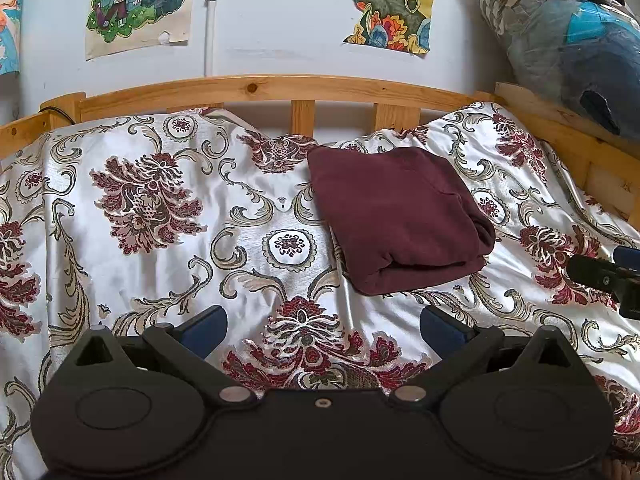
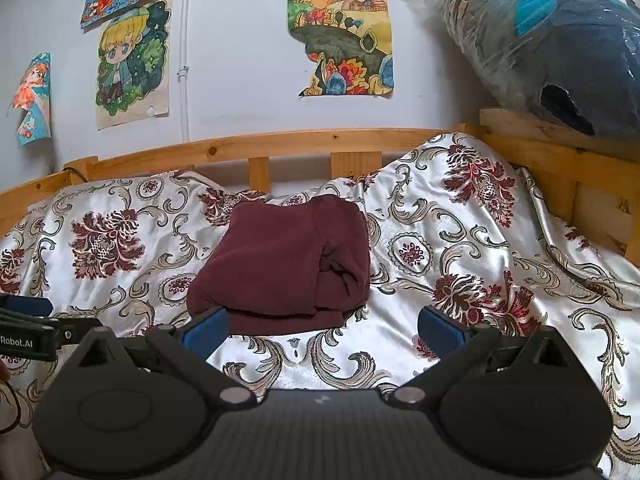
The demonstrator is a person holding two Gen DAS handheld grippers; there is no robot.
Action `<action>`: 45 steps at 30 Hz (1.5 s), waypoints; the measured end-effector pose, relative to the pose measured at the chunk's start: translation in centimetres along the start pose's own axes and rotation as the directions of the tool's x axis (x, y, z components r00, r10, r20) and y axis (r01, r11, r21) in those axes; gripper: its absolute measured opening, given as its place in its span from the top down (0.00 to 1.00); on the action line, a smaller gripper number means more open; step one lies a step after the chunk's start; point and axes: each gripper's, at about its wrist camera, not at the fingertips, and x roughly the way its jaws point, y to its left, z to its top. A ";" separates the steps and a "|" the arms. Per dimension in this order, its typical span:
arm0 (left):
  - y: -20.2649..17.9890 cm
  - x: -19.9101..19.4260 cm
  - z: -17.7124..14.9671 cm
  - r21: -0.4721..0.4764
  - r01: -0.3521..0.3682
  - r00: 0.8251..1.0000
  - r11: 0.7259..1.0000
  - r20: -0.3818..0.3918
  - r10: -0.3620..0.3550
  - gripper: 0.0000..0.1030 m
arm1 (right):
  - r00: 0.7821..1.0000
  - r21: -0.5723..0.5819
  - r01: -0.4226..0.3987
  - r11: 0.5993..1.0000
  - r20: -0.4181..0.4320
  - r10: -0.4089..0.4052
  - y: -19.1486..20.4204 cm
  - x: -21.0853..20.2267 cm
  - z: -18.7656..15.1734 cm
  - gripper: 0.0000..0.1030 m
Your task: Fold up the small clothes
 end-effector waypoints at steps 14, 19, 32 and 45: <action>-0.1 0.0 0.0 0.001 -0.001 1.000 1.000 -0.001 0.001 0.01 | 1.000 0.003 0.000 1.000 -0.003 0.000 0.0 0.0 0.0 0.00; -0.1 0.0 0.0 0.001 -0.001 1.000 1.000 -0.001 0.001 0.01 | 1.000 0.003 -0.001 1.000 -0.003 0.001 -0.1 0.0 0.0 0.00; -0.1 0.0 0.0 0.002 -0.001 1.000 1.000 -0.001 0.001 0.01 | 1.000 0.006 0.000 1.000 -0.006 0.000 -0.1 0.1 0.0 0.00; 0.1 -0.1 0.0 0.009 0.007 1.000 1.000 -0.011 -0.007 0.01 | 1.000 0.033 0.005 0.999 -0.021 -0.005 0.2 0.1 -0.2 0.00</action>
